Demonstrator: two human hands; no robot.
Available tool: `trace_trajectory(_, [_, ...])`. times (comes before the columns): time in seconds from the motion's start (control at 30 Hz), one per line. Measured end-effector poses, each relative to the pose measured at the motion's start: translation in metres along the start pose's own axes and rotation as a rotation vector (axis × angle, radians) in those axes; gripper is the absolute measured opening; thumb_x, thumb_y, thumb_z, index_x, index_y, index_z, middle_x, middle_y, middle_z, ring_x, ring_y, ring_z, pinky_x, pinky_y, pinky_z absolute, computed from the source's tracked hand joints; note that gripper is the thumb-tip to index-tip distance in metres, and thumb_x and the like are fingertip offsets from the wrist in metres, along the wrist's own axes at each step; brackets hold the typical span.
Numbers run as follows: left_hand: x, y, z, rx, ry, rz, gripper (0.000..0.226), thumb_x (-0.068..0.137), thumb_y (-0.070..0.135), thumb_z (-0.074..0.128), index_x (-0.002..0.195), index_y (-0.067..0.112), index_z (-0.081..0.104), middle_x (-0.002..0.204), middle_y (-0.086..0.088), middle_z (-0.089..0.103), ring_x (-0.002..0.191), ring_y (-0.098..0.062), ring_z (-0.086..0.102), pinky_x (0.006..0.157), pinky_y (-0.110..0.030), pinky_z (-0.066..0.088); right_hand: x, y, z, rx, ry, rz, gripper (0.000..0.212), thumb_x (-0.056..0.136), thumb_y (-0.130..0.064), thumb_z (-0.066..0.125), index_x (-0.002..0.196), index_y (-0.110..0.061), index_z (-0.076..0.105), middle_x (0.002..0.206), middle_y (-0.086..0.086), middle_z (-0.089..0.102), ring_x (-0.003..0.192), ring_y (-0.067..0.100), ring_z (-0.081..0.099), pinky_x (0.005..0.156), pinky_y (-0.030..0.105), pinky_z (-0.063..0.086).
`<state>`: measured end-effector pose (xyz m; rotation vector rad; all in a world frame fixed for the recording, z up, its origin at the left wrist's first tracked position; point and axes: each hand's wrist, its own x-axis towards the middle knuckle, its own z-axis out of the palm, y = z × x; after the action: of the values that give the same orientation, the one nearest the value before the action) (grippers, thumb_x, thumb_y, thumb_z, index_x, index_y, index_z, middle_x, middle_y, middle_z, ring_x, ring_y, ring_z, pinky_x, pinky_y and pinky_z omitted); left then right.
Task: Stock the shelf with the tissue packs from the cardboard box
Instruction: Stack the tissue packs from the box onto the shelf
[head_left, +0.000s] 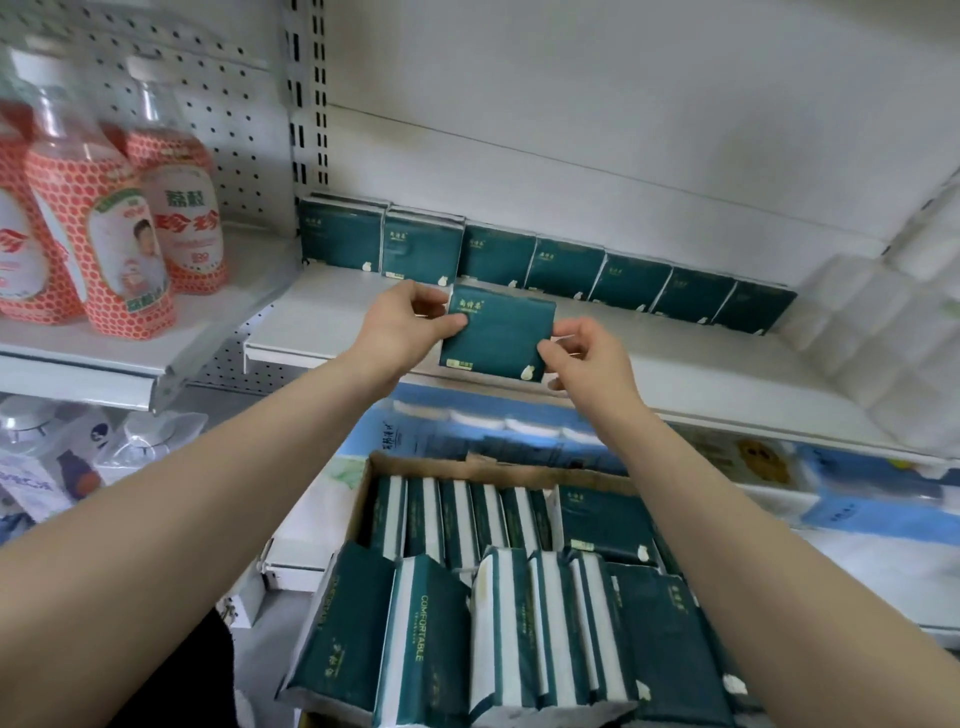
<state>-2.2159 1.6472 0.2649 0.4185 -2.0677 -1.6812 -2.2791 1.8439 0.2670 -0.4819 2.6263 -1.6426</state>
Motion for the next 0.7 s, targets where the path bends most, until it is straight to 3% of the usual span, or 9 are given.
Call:
trace_trajectory(0.1, [0.021,0.0,0.014,-0.023,0.007,0.027,0.028,0.083,0.014,0.075,0.106,0.014,0.058,0.089,0.007,0.058,0.083,-0.008,0.057,0.07,-0.008,0.043,0.019,-0.001,-0.002,-0.015,0.02,-0.021,0.016,0.096,-0.018,0.06,0.111,-0.016,0.056,0.097,0.004,0.064,0.081,0.021,0.063,0.081,0.047,0.058])
trace_trajectory(0.23, [0.048,-0.008,0.03,-0.018,0.002,0.05,0.029,0.083,0.009,0.073,0.104,0.018,0.055,0.104,-0.002,0.063,0.1,-0.021,0.063,0.087,-0.028,0.052,0.045,0.004,-0.001,-0.008,0.054,-0.052,0.017,0.097,-0.016,0.059,0.113,-0.018,0.052,0.094,-0.001,0.06,0.079,0.016,0.06,0.085,0.047,0.057])
trace_trajectory(0.3, [0.06,-0.013,0.035,0.012,-0.013,0.071,0.034,0.083,0.007,0.072,0.108,0.02,0.054,0.11,0.0,0.063,0.101,-0.02,0.063,0.085,-0.031,0.054,0.059,0.008,0.003,-0.017,0.068,-0.066,0.018,0.097,-0.016,0.059,0.113,-0.018,0.051,0.092,-0.003,0.059,0.078,0.015,0.06,0.085,0.048,0.057])
trace_trajectory(0.43, [0.085,-0.018,0.039,0.024,-0.013,0.121,0.041,0.083,0.001,0.068,0.116,0.021,0.053,0.107,0.002,0.06,0.097,-0.017,0.063,0.074,-0.022,0.053,0.09,0.018,0.015,-0.017,0.101,-0.061,0.02,0.096,-0.017,0.06,0.113,-0.021,0.05,0.092,-0.009,0.059,0.088,0.02,0.062,0.088,0.05,0.055])
trace_trajectory(0.57, [0.108,-0.025,0.046,0.143,0.036,0.164,0.048,0.082,0.002,0.067,0.122,0.024,0.053,0.102,-0.001,0.06,0.097,-0.017,0.061,0.082,-0.026,0.049,0.118,0.026,0.03,0.019,0.135,-0.048,0.023,0.095,-0.016,0.06,0.114,-0.02,0.049,0.094,-0.009,0.06,0.088,0.018,0.064,0.088,0.049,0.055])
trace_trajectory(0.7, [0.127,-0.035,0.053,0.193,0.088,0.178,0.051,0.081,-0.001,0.063,0.123,0.026,0.053,0.093,0.003,0.058,0.094,-0.018,0.061,0.078,-0.022,0.042,0.142,0.031,0.047,0.022,0.17,-0.045,0.025,0.095,-0.016,0.06,0.116,-0.021,0.048,0.092,-0.015,0.056,0.086,0.009,0.061,0.09,0.037,0.053])
